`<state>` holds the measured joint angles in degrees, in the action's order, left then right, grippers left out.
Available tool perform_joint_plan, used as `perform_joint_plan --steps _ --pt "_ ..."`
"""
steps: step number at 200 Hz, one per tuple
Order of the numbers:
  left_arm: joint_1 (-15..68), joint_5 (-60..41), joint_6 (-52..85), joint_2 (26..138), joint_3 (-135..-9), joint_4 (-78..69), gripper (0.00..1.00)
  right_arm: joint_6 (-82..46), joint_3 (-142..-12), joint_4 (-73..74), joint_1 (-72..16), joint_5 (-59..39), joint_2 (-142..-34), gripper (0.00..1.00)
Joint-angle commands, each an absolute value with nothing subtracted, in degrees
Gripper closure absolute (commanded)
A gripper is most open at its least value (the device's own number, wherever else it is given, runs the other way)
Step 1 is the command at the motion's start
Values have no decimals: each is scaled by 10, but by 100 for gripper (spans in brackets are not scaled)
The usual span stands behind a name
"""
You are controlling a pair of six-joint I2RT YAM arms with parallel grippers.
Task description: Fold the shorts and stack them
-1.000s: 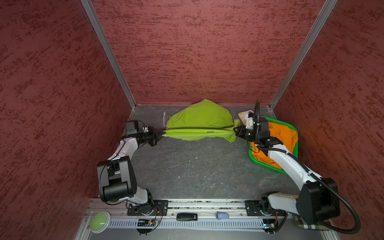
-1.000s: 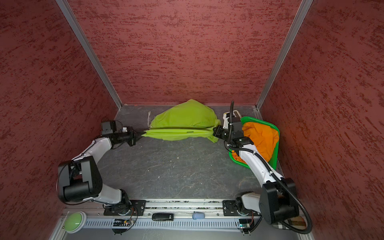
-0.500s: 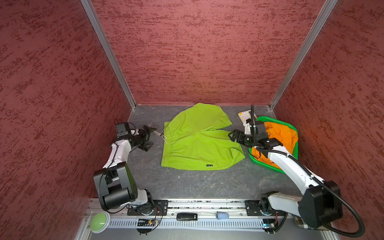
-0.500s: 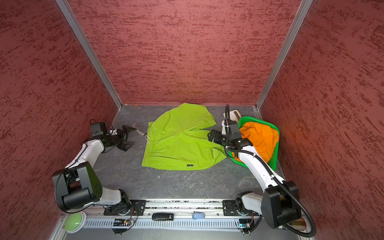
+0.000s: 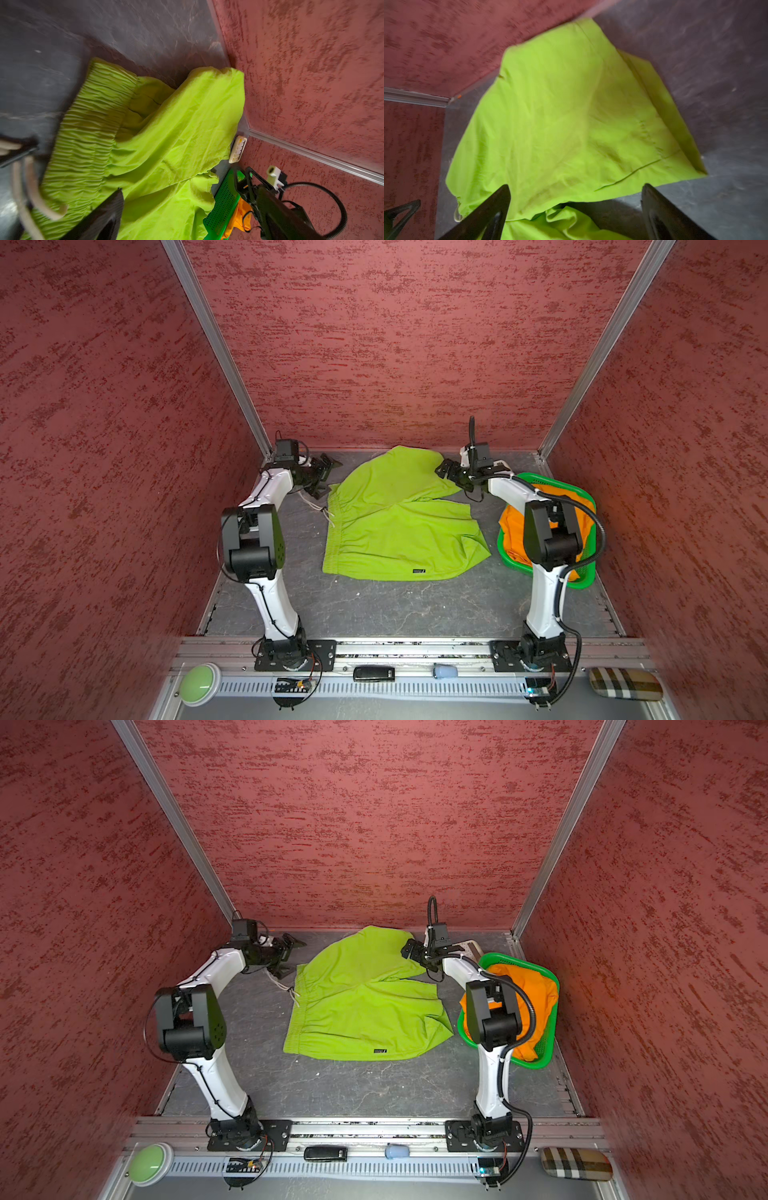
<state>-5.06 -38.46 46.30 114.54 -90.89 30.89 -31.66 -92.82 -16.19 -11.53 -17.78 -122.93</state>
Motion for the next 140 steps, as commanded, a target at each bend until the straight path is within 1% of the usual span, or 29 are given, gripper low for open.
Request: perform_joint_plan --steps 1,26,52,106,140 --pt "-37 -376 470 1193 -954 337 1 -323 -981 -159 -113 -199 -1252 1" --pt "-39 -360 482 1216 -947 319 1 -314 -986 -173 -103 -199 -1290 1" --pt "-38 -359 483 1245 -947 320 1 -314 -931 -155 -85 -201 -1287 1" --pt "-37 -345 472 1240 -884 311 1 -295 -768 -129 -79 -200 -1209 1" --pt "-70 -342 478 1191 -869 310 1 -287 -681 -120 -79 -190 -1140 1"
